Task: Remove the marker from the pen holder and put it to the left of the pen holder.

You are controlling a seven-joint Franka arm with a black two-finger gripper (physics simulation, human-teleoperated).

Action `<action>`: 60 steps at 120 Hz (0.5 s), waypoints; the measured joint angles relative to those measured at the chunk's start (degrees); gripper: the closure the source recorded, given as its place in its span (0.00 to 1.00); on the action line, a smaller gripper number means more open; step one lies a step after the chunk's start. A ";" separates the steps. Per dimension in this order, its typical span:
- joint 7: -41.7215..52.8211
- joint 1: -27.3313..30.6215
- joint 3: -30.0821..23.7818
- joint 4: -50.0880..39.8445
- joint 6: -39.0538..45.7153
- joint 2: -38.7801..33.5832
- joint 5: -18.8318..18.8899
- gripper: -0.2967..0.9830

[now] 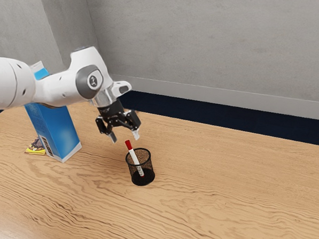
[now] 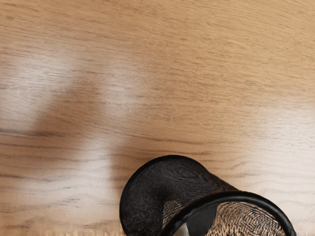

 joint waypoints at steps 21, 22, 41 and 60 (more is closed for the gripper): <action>2.08 -0.04 -0.16 -1.81 -0.73 -1.08 -0.34 0.24; 2.17 -0.04 -0.16 -1.78 -0.76 -1.08 -0.34 0.24; 3.61 0.04 -0.91 -1.58 -1.03 -0.71 -0.38 0.34; 4.71 -0.01 -1.79 -1.53 -1.08 -0.50 -0.39 0.42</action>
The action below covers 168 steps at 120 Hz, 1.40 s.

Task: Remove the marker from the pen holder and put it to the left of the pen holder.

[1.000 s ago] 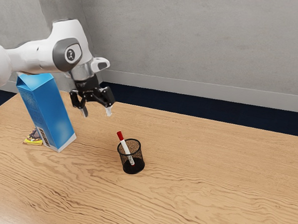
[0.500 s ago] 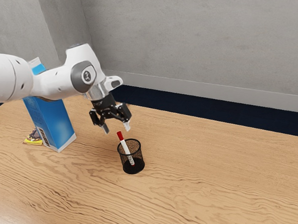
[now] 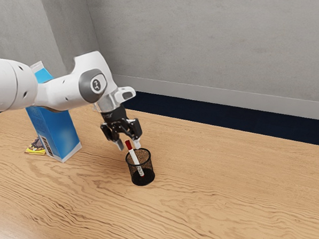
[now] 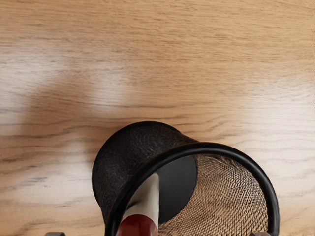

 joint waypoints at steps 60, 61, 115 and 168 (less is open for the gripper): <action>1.95 0.00 -0.07 2.45 -1.11 -0.99 1.73 0.81; 1.95 0.00 -0.07 2.77 -1.37 -1.15 1.97 0.81; -1.34 0.18 3.17 19.21 -38.11 3.48 21.22 0.84; -8.33 0.20 3.33 26.83 -57.57 19.73 24.16 0.84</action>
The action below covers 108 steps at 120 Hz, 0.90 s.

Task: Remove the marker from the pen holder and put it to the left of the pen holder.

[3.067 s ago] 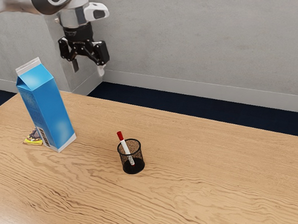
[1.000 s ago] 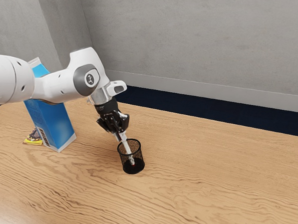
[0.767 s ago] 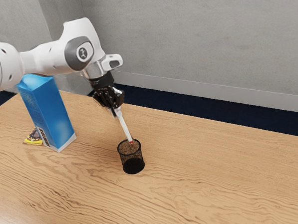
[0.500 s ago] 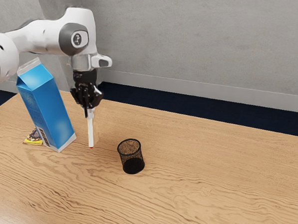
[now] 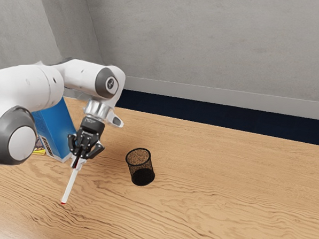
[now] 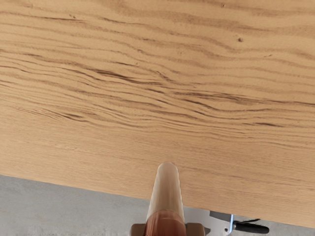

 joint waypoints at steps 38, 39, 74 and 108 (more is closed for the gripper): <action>-2.39 0.01 0.28 6.50 -1.69 -1.37 -1.71 0.40; -2.50 -0.03 0.27 6.86 -1.54 -2.24 -1.87 0.39; -4.01 -1.23 -2.77 -7.59 16.05 -31.89 -2.77 0.27; -4.76 -1.27 -4.05 -9.74 23.54 -36.14 -1.78 0.24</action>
